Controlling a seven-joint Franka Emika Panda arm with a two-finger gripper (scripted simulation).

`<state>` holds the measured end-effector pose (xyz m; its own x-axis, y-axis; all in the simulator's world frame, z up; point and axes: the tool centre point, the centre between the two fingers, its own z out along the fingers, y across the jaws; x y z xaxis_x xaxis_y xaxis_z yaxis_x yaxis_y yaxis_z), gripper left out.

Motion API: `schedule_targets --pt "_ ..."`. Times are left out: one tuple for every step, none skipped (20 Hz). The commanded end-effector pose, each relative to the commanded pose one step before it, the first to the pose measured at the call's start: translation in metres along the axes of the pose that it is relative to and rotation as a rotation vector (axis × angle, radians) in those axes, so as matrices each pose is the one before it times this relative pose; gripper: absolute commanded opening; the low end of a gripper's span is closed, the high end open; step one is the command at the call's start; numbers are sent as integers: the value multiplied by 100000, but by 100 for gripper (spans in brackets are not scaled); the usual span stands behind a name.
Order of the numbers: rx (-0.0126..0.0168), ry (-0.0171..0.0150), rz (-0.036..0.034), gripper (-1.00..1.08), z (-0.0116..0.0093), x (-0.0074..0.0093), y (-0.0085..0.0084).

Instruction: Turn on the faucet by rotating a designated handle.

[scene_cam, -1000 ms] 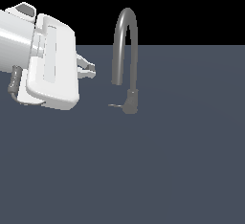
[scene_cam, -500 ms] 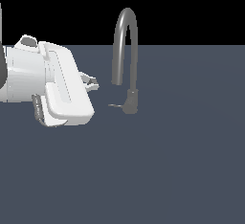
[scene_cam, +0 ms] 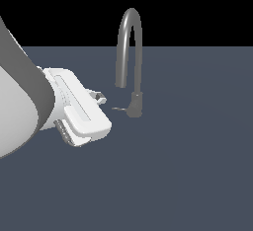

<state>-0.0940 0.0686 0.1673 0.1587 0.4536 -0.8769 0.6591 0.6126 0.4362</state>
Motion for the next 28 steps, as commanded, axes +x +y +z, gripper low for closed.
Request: schedule_targets --pt "-4214 -559 -3846 -100 474 731 -307" --pt "-1613 -239 -1538 -100 192 283 -131" --pt "-1608 -242 -1538 -100 193 282 -131" --pt "-1603 -244 -1538 -100 193 281 -132" --pt "-1598 -247 -1538 -100 194 280 -133" --pt "-1592 -249 -1537 -100 194 278 -133" --pt "-1585 -251 -1536 -100 195 277 -134" --pt "-1578 -253 -1535 -100 195 275 -135" --pt "-1571 -256 -1534 -100 195 273 -135" --pt "-1564 -258 -1532 -100 196 271 -136" --pt "-1556 -260 -1530 -100 196 270 -136" --pt "-1549 -261 -1529 -100 197 268 -137" --pt "-1541 -263 -1527 -100 197 266 -137" --pt "-1533 -265 -1525 -100 198 264 -138" --pt "-1525 -267 -1524 -100 198 262 -138" --pt "-1517 -268 -1522 -100 199 260 -139" --pt "-1510 -270 -1521 -100 200 258 -139" --pt "-1503 -271 -1520 -100 201 256 -140" --pt "-1496 -273 -1519 -100 202 254 -140" --pt "-1489 -274 -1519 -100 203 252 -141" --pt "-1483 -275 -1520 -100 205 250 -141" --pt "-1451 -272 -1493 -100 203 244 -139" --pt "-1373 -260 -1419 -100 194 230 -132" --pt "-1295 -247 -1344 -100 186 216 -126" --pt "-1218 -234 -1269 -100 177 202 -119" --pt "-1142 -221 -1194 -100 168 189 -112" --pt "-1067 -208 -1120 -100 159 176 -105" --pt "-992 -194 -1045 -100 150 163 -98"
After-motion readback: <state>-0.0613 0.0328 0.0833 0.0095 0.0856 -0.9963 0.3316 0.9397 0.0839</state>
